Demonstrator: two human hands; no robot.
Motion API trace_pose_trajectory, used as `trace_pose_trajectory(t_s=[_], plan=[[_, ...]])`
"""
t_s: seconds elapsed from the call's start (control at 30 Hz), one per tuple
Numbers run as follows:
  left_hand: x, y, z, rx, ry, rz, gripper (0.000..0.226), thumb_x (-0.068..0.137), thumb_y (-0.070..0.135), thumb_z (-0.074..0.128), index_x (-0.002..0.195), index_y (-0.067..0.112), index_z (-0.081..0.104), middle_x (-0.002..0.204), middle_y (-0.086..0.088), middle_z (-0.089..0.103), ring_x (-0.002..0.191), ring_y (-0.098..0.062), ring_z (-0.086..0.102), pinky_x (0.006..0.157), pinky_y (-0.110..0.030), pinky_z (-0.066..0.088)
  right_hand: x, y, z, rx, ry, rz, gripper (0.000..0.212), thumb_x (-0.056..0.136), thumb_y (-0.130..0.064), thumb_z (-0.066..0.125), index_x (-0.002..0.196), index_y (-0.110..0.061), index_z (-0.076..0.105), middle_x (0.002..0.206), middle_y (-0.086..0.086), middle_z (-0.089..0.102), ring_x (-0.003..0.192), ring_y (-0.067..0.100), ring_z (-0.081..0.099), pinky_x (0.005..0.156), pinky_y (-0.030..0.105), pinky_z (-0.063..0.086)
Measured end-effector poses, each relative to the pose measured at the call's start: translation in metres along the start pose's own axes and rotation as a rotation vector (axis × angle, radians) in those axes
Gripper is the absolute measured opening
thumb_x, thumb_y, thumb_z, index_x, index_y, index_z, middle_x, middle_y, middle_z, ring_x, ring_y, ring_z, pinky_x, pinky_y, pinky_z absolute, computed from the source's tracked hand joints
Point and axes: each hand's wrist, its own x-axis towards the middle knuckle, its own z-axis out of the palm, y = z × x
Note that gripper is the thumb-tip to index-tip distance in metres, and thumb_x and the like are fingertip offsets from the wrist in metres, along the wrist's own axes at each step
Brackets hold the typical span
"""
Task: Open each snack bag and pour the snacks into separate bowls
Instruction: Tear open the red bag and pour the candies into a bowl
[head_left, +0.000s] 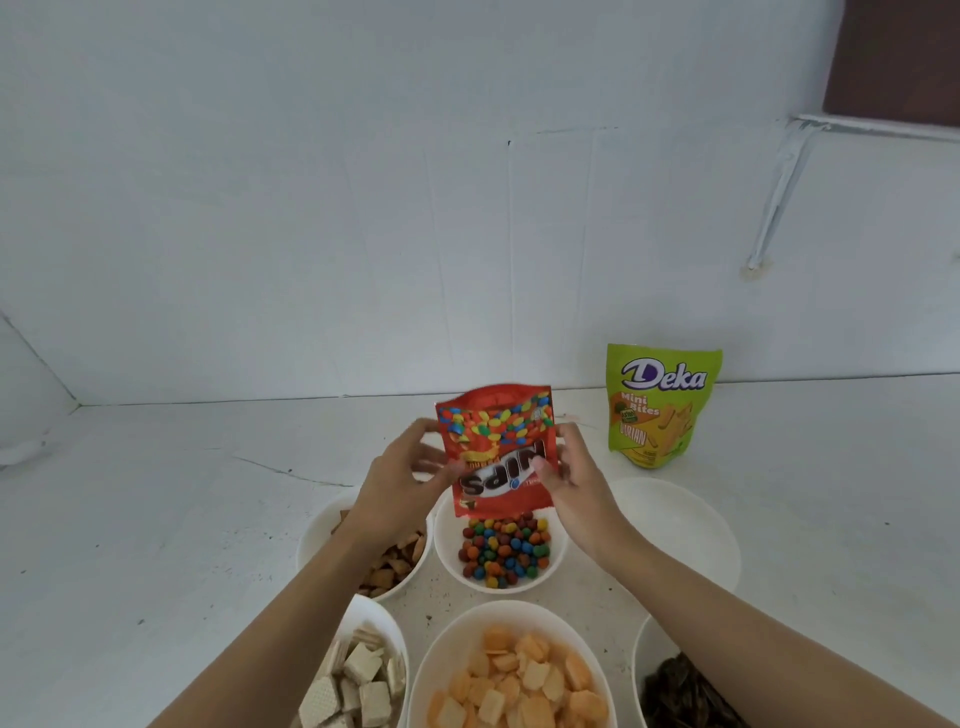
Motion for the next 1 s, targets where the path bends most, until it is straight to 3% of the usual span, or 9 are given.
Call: trace_pose_trajectory(t_s=[0.13, 0.23, 0.37, 0.5, 0.57, 0.7, 0.8, 0.93, 1.0], plan=[[-0.003, 0.008, -0.003, -0.186, -0.061, -0.041, 0.062, 0.081, 0.033, 0.082, 0.131, 0.037, 0.047, 0.111, 0.011, 0.072, 0.1, -0.006, 0.071, 0.076, -0.023, 0.058, 0.002, -0.018, 0.006, 0.052, 0.066, -0.093, 0.017, 0.103, -0.019, 0.053, 0.119, -0.025, 0.05, 0.11, 0.0, 0.07, 0.098, 0.013, 0.072, 0.077, 0.04, 0.063], [-0.009, 0.001, -0.004, -0.349, 0.038, -0.13, 0.052, 0.079, 0.023, 0.084, 0.123, 0.033, 0.058, 0.109, 0.003, 0.076, 0.096, -0.016, 0.075, 0.08, -0.036, 0.062, 0.0, -0.033, 0.009, 0.074, 0.065, -0.14, 0.024, 0.095, -0.022, 0.066, 0.117, -0.024, 0.057, 0.102, -0.001, 0.074, 0.091, 0.014, 0.074, 0.074, 0.035, 0.063], [-0.027, -0.009, -0.007, -0.491, 0.088, -0.233, 0.04, 0.08, 0.021, 0.083, 0.114, 0.029, 0.064, 0.099, 0.005, 0.079, 0.09, -0.015, 0.076, 0.066, -0.023, 0.059, 0.0, -0.041, 0.018, 0.171, -0.075, 0.054, 0.042, 0.079, -0.022, 0.084, 0.115, -0.026, 0.064, 0.106, -0.001, 0.075, 0.095, 0.016, 0.074, 0.083, 0.038, 0.062], [-0.041, -0.013, -0.016, -0.648, 0.074, -0.295, 0.042, 0.083, 0.017, 0.08, 0.121, 0.02, 0.061, 0.105, -0.008, 0.078, 0.093, -0.03, 0.076, 0.086, -0.046, 0.06, -0.003, -0.033, 0.042, 0.34, -0.24, 0.247, 0.052, 0.075, -0.01, 0.085, 0.121, -0.02, 0.062, 0.111, 0.002, 0.075, 0.103, 0.022, 0.072, 0.094, 0.05, 0.057], [-0.047, -0.016, -0.027, -0.656, 0.102, -0.329, 0.041, 0.084, 0.021, 0.08, 0.119, 0.021, 0.06, 0.101, -0.005, 0.079, 0.091, -0.027, 0.077, 0.087, -0.044, 0.06, -0.004, -0.035, 0.056, 0.313, -0.219, 0.22, 0.052, 0.077, -0.011, 0.085, 0.122, -0.021, 0.061, 0.111, 0.001, 0.075, 0.102, 0.021, 0.073, 0.092, 0.047, 0.058], [-0.063, -0.031, -0.066, -0.57, 0.316, -0.393, 0.046, 0.087, 0.03, 0.077, 0.124, 0.023, 0.05, 0.105, -0.008, 0.073, 0.091, -0.023, 0.074, 0.083, -0.039, 0.059, -0.002, -0.057, 0.084, 0.119, -0.166, 0.112, 0.042, 0.079, -0.008, 0.082, 0.111, -0.021, 0.058, 0.106, -0.001, 0.073, 0.098, 0.017, 0.072, 0.073, 0.028, 0.058], [-0.081, -0.043, -0.106, -0.422, 0.488, -0.323, 0.046, 0.092, 0.03, 0.071, 0.128, 0.027, 0.043, 0.108, -0.005, 0.066, 0.097, -0.022, 0.069, 0.085, -0.039, 0.057, 0.002, -0.079, 0.114, -0.064, -0.226, -0.025, 0.036, 0.078, -0.003, 0.078, 0.101, -0.02, 0.057, 0.101, -0.003, 0.073, 0.093, 0.013, 0.072, 0.073, 0.03, 0.06], [-0.107, -0.05, -0.157, -0.058, 0.518, -0.138, 0.021, 0.094, 0.029, 0.068, 0.111, 0.023, 0.057, 0.108, 0.003, 0.064, 0.096, -0.013, 0.066, 0.07, -0.019, 0.049, -0.001, -0.114, 0.158, -0.352, -0.357, -0.237, 0.032, 0.077, -0.008, 0.075, 0.098, -0.025, 0.059, 0.088, -0.01, 0.072, 0.078, 0.003, 0.069, 0.065, 0.021, 0.056], [-0.124, -0.052, -0.182, 0.11, 0.521, -0.055, 0.016, 0.094, 0.03, 0.067, 0.107, 0.027, 0.059, 0.109, 0.006, 0.061, 0.097, -0.007, 0.064, 0.071, -0.018, 0.049, -0.008, -0.132, 0.182, -0.402, -0.397, -0.33, 0.033, 0.078, -0.007, 0.074, 0.1, -0.027, 0.058, 0.083, -0.006, 0.074, 0.071, 0.005, 0.069, 0.061, 0.022, 0.056]])
